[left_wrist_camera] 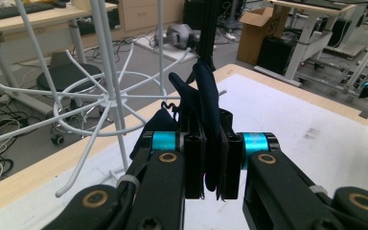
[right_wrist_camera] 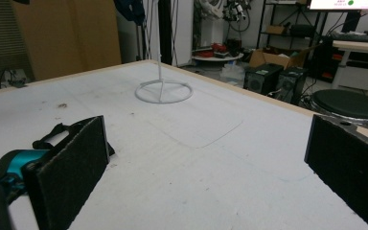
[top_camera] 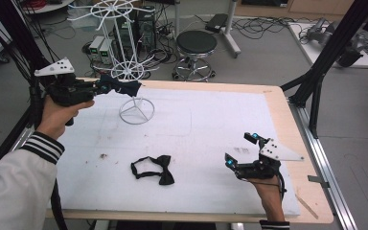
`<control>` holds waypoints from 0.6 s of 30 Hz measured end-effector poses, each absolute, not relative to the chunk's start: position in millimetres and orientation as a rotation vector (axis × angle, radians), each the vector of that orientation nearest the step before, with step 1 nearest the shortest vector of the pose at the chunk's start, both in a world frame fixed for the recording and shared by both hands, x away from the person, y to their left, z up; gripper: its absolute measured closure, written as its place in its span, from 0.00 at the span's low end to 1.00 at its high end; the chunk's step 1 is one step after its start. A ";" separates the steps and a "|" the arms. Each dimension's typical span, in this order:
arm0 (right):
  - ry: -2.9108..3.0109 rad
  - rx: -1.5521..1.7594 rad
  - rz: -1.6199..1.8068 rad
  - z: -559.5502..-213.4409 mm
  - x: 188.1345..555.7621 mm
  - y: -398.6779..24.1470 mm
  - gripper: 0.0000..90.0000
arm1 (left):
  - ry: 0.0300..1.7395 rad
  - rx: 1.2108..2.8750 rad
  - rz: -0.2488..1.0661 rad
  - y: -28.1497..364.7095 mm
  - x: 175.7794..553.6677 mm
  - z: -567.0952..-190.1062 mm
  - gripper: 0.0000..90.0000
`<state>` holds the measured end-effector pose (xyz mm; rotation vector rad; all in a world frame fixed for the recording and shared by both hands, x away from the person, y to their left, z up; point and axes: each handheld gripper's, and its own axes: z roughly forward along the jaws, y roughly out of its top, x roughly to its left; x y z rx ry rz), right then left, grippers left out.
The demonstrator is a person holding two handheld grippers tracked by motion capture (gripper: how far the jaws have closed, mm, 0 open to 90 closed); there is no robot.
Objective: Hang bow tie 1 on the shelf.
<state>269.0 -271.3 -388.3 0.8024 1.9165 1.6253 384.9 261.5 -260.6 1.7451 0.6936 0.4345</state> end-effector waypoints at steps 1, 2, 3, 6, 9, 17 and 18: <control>1.911 0.812 1.630 -389.5 267.8 -272.2 0.01 | 0.703 1.739 0.435 261.4 385.9 -261.2 0.93; 1.900 0.812 1.630 -390.9 267.0 -273.3 0.01 | 0.708 1.736 0.438 261.9 387.0 -261.7 0.93; 1.893 0.811 1.633 -392.2 266.4 -274.2 0.01 | 0.714 1.735 0.438 262.3 388.1 -262.1 0.93; 1.888 0.819 1.628 -396.6 264.1 -276.1 0.01 | 0.735 1.738 0.440 262.1 391.4 -263.9 0.93; 1.883 0.820 1.629 -399.3 262.2 -276.4 0.01 | 0.749 1.736 0.439 261.0 394.6 -266.0 0.93; 1.856 0.822 1.615 -409.9 255.0 -277.3 0.01 | 0.781 1.723 0.418 259.5 403.2 -271.3 0.93; 1.856 0.815 1.606 -410.3 254.5 -277.0 0.01 | 0.785 1.718 0.417 259.2 403.7 -271.7 0.93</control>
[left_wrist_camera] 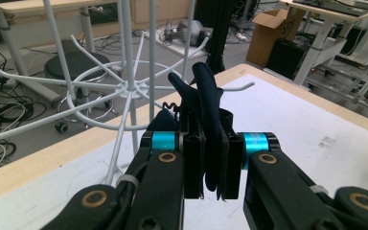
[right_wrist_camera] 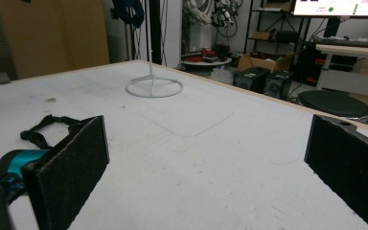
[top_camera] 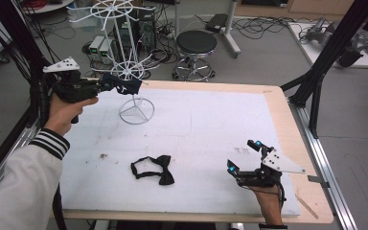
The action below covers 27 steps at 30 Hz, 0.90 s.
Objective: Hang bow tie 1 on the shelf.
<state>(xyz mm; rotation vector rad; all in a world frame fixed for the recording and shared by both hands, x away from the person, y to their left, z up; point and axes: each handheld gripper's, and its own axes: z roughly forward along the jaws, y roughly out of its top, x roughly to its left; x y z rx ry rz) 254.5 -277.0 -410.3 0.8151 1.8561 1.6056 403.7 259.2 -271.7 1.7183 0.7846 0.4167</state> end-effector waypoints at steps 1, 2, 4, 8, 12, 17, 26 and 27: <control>1.850 0.798 1.613 -410.9 254.1 -277.2 0.01 | 0.786 1.716 0.417 259.1 404.1 -271.8 0.93; 1.846 0.800 1.623 -411.8 253.5 -277.1 0.01 | 0.785 1.717 0.419 259.0 404.3 -271.9 0.93; 1.836 0.797 1.621 -413.9 254.2 -277.7 0.01 | 0.790 1.716 0.422 258.9 404.7 -272.1 0.92; 1.830 0.818 1.626 -418.0 253.4 -278.1 0.01 | 0.801 1.717 0.429 258.7 405.5 -272.7 0.89; 1.808 0.796 1.621 -422.2 250.2 -278.7 0.01 | 0.795 1.718 0.437 257.2 405.5 -273.1 0.69; 1.792 0.801 1.616 -423.9 249.7 -279.2 0.01 | 0.806 1.729 0.425 256.8 405.8 -272.9 0.42; 1.799 0.798 1.586 -426.7 250.8 -276.3 0.01 | 0.715 1.708 0.493 263.8 393.7 -266.7 0.14; 1.798 0.799 1.584 -427.0 251.0 -276.3 0.01 | 0.715 1.708 0.493 263.8 393.7 -266.7 0.12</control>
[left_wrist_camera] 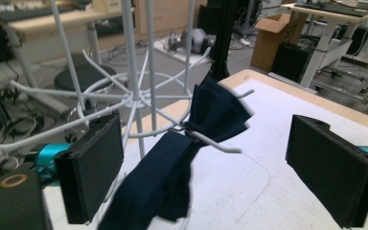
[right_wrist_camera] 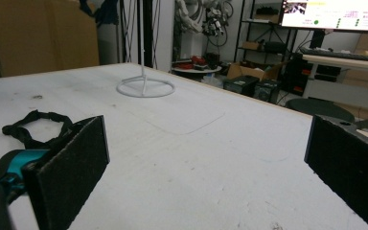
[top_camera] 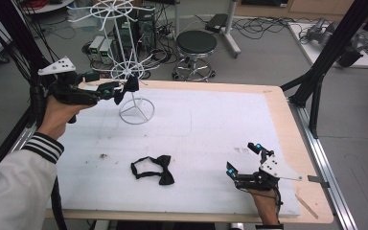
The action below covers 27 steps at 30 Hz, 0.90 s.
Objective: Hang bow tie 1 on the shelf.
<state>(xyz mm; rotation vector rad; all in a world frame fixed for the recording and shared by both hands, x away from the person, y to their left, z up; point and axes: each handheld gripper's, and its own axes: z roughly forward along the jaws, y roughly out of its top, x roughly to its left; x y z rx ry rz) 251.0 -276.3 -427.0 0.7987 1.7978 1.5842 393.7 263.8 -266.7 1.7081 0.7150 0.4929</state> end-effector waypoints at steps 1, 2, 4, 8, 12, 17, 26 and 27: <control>1.796 0.800 1.583 -427.1 251.1 -276.3 0.01 | 0.696 1.700 0.508 264.2 391.4 -266.1 0.10; 1.795 0.800 1.582 -427.0 250.9 -276.4 0.01 | 0.682 1.693 0.519 264.7 389.3 -265.6 0.07; 1.792 0.800 1.582 -426.9 250.7 -276.4 0.01 | 0.665 1.692 0.537 265.4 385.7 -263.5 0.06; 1.760 0.804 1.596 -430.0 249.7 -277.4 0.01 | 0.636 1.670 0.567 265.0 378.0 -260.1 0.02; 1.760 0.808 1.586 -432.5 250.6 -277.4 0.01 | 0.609 1.662 0.566 265.2 371.7 -261.5 0.02; 1.759 0.823 1.580 -435.9 249.6 -275.6 0.01 | 0.587 1.659 0.582 267.9 364.5 -267.0 0.02; 1.729 0.824 1.560 -441.5 249.0 -273.7 0.01 | 0.538 1.589 0.610 274.4 346.1 -277.8 0.02; 1.723 0.826 1.563 -441.3 248.9 -273.8 0.01 | 0.540 1.586 0.613 275.3 343.9 -279.3 0.02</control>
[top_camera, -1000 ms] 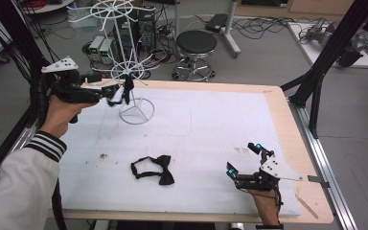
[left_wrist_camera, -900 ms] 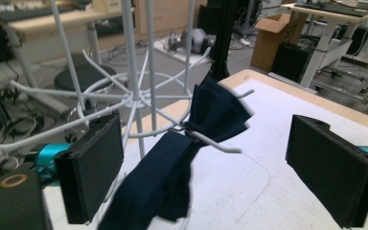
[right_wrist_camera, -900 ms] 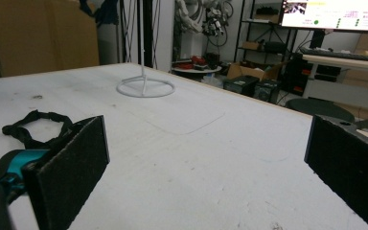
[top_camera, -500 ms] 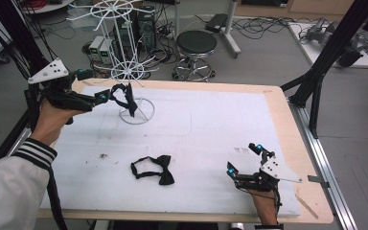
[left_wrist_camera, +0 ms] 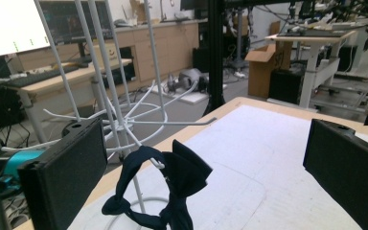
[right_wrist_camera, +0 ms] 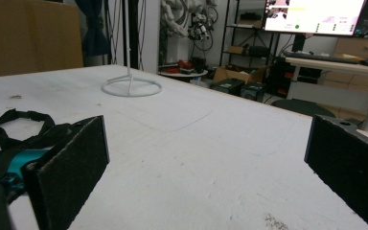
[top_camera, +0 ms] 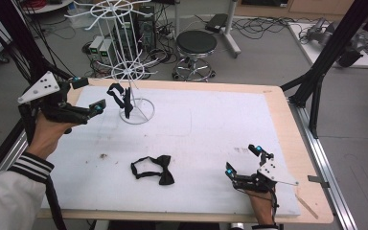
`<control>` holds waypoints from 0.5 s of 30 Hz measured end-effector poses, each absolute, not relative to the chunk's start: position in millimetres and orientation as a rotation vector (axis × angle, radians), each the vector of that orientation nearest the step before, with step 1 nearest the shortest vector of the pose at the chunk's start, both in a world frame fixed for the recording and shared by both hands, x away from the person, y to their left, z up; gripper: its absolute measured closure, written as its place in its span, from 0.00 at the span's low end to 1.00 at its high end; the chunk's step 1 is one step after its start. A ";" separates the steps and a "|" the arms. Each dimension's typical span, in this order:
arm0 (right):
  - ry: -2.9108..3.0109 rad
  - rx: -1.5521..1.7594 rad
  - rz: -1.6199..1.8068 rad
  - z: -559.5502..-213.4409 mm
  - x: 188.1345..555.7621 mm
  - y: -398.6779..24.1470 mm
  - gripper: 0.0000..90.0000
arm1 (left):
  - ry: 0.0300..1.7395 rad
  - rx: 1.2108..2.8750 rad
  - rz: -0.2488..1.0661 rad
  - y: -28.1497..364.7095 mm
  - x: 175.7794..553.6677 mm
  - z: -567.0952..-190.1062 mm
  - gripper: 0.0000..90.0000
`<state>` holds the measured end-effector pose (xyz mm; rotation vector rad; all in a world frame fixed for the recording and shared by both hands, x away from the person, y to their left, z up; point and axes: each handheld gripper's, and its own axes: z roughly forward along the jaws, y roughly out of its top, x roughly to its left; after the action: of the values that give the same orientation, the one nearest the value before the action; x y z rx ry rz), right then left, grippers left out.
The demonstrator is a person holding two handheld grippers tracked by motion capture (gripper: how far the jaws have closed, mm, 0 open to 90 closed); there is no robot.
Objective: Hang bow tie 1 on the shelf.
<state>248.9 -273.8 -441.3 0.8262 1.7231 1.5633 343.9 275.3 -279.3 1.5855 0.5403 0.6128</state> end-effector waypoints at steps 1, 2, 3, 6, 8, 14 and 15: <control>1.716 0.826 1.565 -441.4 249.3 -274.1 0.01 | 0.537 1.584 0.617 276.4 341.6 -281.1 0.02; 1.713 0.829 1.562 -441.8 249.4 -274.3 0.01 | 0.535 1.585 0.622 277.3 339.3 -283.0 0.02; 1.710 0.831 1.562 -442.4 249.1 -274.4 0.01 | 0.535 1.586 0.627 278.1 337.1 -285.1 0.02; 1.706 0.839 1.568 -444.3 247.8 -274.4 0.01 | 0.530 1.582 0.634 279.6 330.2 -292.2 0.02; 1.706 0.837 1.571 -444.9 247.6 -274.6 0.01 | 0.528 1.580 0.638 279.7 326.3 -297.2 0.02; 1.702 0.837 1.566 -448.5 248.2 -275.7 0.01 | 0.520 1.556 0.648 278.6 315.9 -315.1 0.02; 1.702 0.837 1.566 -448.5 248.2 -275.7 0.01 | 0.518 1.553 0.647 278.4 314.4 -318.3 0.02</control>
<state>248.2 -275.7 -448.5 0.8368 1.7020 1.5664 314.4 278.4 -318.3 1.5534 0.5178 0.6467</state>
